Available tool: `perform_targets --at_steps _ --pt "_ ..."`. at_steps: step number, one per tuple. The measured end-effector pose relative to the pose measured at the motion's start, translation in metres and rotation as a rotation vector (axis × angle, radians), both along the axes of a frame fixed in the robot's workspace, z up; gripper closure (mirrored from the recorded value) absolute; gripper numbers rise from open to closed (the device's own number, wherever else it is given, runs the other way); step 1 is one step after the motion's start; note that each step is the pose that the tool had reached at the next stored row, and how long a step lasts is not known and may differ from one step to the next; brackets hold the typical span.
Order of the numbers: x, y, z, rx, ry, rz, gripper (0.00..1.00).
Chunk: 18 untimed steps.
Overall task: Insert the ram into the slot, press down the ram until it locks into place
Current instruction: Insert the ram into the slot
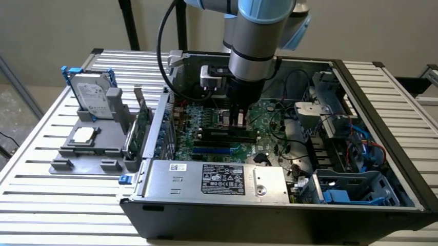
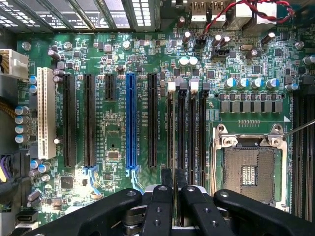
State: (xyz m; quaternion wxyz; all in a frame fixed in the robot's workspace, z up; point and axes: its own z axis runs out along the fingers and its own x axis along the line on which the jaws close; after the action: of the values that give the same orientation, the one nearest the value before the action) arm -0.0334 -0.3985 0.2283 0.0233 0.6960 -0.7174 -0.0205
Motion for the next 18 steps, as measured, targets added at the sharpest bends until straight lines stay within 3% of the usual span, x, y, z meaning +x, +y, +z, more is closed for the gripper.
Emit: perform_targets --at_steps 12,18 --pt "-0.0016 0.0000 -0.0042 -0.0029 -0.0109 0.000 0.87" --pt "-0.0022 0.0000 -0.0051 -0.0031 -0.0124 0.000 0.87"
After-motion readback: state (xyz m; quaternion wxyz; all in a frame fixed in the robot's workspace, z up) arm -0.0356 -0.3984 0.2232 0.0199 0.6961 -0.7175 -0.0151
